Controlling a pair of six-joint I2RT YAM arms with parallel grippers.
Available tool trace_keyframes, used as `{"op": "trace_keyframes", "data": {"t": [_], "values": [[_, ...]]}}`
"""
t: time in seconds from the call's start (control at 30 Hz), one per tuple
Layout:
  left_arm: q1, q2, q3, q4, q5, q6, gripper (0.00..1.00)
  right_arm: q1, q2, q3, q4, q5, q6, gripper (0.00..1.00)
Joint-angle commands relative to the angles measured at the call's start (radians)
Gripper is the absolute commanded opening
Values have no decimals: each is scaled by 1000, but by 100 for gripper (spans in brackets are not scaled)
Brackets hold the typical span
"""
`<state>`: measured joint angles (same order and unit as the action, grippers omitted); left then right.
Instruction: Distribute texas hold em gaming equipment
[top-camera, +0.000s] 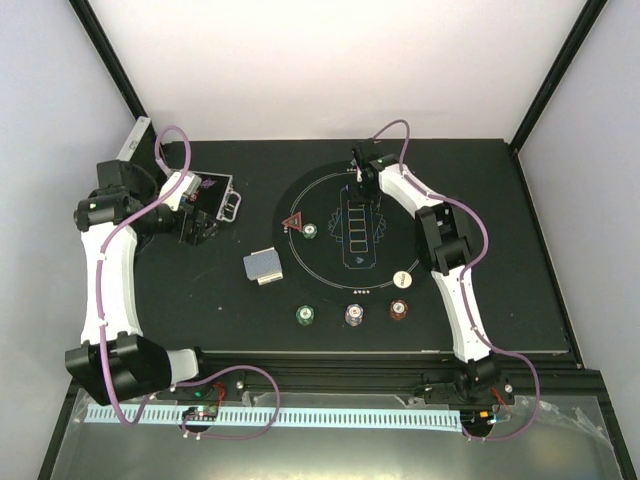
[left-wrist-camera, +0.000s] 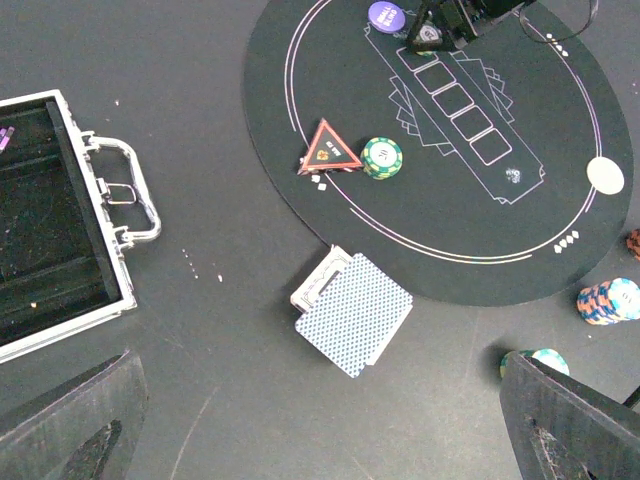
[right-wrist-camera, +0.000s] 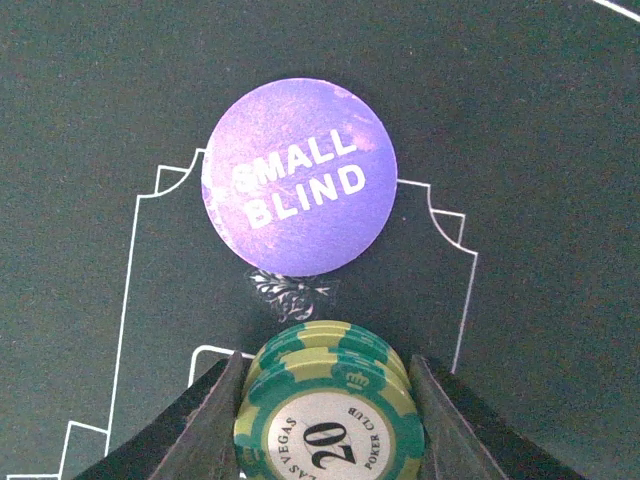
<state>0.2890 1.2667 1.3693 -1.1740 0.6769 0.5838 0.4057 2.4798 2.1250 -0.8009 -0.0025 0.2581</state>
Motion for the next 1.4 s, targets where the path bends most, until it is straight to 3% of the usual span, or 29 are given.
{"op": "trace_keyframes", "data": {"t": [0.0,0.13,0.2,0.27,0.4,0.57,0.7,0.83,1.0,1.2,1.37], "values": [[9,-38,-4,1,11,10,99,6,-2,7,-53,4,-16,21],[9,-39,1,0,7,10,99,11,47,88,-103,2,-23,29],[9,-38,4,1,8,7,99,13,59,111,-115,6,-26,39],[9,-36,3,2,12,5,99,13,53,122,-117,18,-26,55],[9,-36,3,-2,16,4,99,13,23,149,-127,44,-38,66],[9,-36,-2,-5,15,11,99,22,-78,128,-140,64,-41,71],[10,-37,0,-18,15,15,99,72,-231,-40,-117,94,-40,72],[13,-48,-5,-26,30,18,99,190,-450,-334,-33,106,-10,74],[16,-56,-31,-17,49,12,99,440,-679,-625,23,118,73,82],[19,-72,-38,-25,52,12,99,702,-722,-715,9,119,203,90],[20,-82,-43,-30,54,8,99,786,-679,-736,27,102,257,90]]}}
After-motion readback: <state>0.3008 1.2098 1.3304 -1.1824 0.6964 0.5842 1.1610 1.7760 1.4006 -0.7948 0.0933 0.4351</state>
